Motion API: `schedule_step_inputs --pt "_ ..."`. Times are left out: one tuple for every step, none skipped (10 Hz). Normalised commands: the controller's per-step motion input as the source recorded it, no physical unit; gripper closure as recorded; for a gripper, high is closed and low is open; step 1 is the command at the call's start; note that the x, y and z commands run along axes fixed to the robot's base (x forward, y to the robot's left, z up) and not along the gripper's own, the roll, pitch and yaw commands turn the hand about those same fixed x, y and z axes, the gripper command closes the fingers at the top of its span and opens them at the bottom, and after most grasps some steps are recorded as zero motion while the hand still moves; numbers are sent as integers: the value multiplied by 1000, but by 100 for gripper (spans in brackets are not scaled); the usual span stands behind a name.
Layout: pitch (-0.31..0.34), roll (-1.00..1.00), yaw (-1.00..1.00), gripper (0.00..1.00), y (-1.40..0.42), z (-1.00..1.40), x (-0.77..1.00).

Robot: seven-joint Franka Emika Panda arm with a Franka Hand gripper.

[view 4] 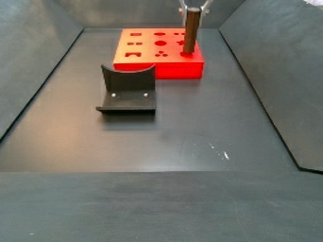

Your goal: Insert the hexagon object.

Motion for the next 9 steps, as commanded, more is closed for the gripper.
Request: schedule_step_inputs --pt "0 14 6 100 77 -360 129" --pt "0 0 31 100 237 -240 169" --pt "-6 0 91 100 154 -146 214" --pt "-36 34 146 100 0 -203 186" --pt "-41 77 23 100 -51 -257 0" --pt "-30 77 0 100 -100 -171 -3" --pt "-29 76 0 100 -106 -177 -11" --pt "-40 64 0 100 -137 -163 -74" --pt "-43 74 0 100 -63 -189 0"
